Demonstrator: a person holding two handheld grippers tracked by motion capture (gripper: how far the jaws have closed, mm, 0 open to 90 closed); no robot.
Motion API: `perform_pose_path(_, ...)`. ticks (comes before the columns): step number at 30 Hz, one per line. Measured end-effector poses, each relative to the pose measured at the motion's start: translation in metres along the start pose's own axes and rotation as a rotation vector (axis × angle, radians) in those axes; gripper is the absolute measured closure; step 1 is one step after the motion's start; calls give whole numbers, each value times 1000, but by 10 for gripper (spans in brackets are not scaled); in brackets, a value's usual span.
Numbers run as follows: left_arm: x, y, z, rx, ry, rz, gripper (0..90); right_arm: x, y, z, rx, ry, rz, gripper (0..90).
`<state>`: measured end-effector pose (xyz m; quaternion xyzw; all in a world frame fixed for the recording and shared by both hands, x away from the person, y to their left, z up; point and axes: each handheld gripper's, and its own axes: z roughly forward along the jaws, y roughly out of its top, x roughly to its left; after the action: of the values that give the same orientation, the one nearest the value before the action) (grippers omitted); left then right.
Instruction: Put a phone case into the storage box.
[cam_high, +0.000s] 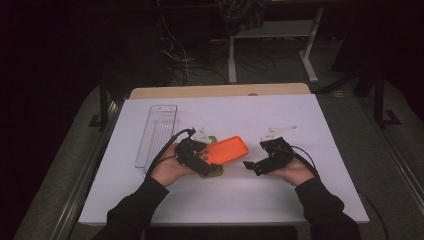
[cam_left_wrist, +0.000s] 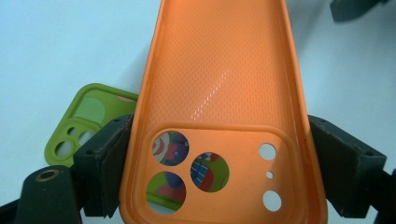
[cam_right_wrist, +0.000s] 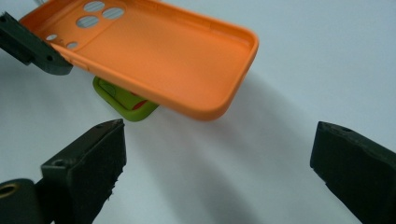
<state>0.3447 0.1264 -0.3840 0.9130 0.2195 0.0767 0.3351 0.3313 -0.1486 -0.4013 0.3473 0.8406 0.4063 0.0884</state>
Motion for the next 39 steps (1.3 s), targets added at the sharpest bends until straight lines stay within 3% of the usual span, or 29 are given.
perform_pose_path(7,2,0,-1,-8,13,-15,152,4,-5,11,-2,10,32,25)
perform_pose_path(12,2,0,-1,-2,23,-25,152,6,-5,17,10,0,16,25)
perform_pose_path(18,3,-1,-2,-2,22,-22,152,7,-5,21,15,-34,-38,25)
perform_pose_path(28,4,-1,-3,-8,12,-31,152,6,-4,15,-33,-105,-119,30)
perform_pose_path(39,5,-1,-4,-3,10,-33,152,18,-4,17,-49,-159,-217,27)
